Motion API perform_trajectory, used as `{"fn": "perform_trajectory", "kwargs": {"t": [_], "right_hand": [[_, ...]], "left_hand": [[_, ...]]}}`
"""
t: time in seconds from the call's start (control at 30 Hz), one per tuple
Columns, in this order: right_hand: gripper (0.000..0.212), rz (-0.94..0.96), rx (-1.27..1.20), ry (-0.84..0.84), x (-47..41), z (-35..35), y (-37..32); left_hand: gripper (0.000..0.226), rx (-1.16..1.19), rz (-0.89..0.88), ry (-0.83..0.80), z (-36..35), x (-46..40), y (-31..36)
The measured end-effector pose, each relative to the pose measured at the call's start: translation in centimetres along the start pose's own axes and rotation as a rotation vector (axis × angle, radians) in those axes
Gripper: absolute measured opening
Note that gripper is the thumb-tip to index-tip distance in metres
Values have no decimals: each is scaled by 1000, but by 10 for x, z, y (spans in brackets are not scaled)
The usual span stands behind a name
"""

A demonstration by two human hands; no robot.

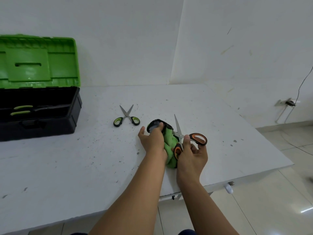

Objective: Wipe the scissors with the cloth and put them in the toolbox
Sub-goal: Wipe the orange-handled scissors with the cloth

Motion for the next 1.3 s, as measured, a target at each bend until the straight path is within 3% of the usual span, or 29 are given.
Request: {"fn": "perform_trajectory", "kwargs": {"t": [0.07, 0.1, 0.23, 0.33, 0.5, 0.67, 0.83, 0.97, 1.03, 1.2, 1.3], "right_hand": [[4, -25, -74, 24, -1, 4, -1], [2, -30, -106, 26, -1, 6, -2], [5, -46, -98, -5, -3, 5, -6], [10, -43, -56, -91, -2, 2, -8], [11, -77, -1, -122, -1, 1, -8], [11, -23, 35, -109, -5, 1, -4], [14, 62, 112, -126, -3, -1, -5], [5, 172, 211, -120, -2, -3, -6], [5, 202, 216, -113, -1, -4, -7], [11, 125, 143, -137, -3, -4, -5], [12, 102, 124, -149, -4, -4, -3]], "left_hand": [[56, 62, -102, 90, 2, -11, 25], [60, 65, -150, 94, 3, -19, 39], [106, -148, -132, -196, -11, -26, 77], [93, -469, -188, -346, -16, -23, 98], [75, -731, -68, -630, -18, -1, 95], [88, -1011, -68, -757, -14, 18, 86], [86, -1017, -116, -669, -6, 26, 69], [83, -711, -124, -541, 0, 19, 56], [83, -678, -122, -537, -2, 19, 48], [103, -702, -127, -508, -2, 21, 34], [101, -707, -207, -407, 1, 26, 36]]}}
Point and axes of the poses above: each hand's wrist, its own x-axis away from the middle knuckle, its own z-axis out of the back of the hand, y = z × x, the point moved 5 cm from there along -x, towards the middle knuckle, and after that the axes turned 9 degrees about x, right-handed, at the moved point
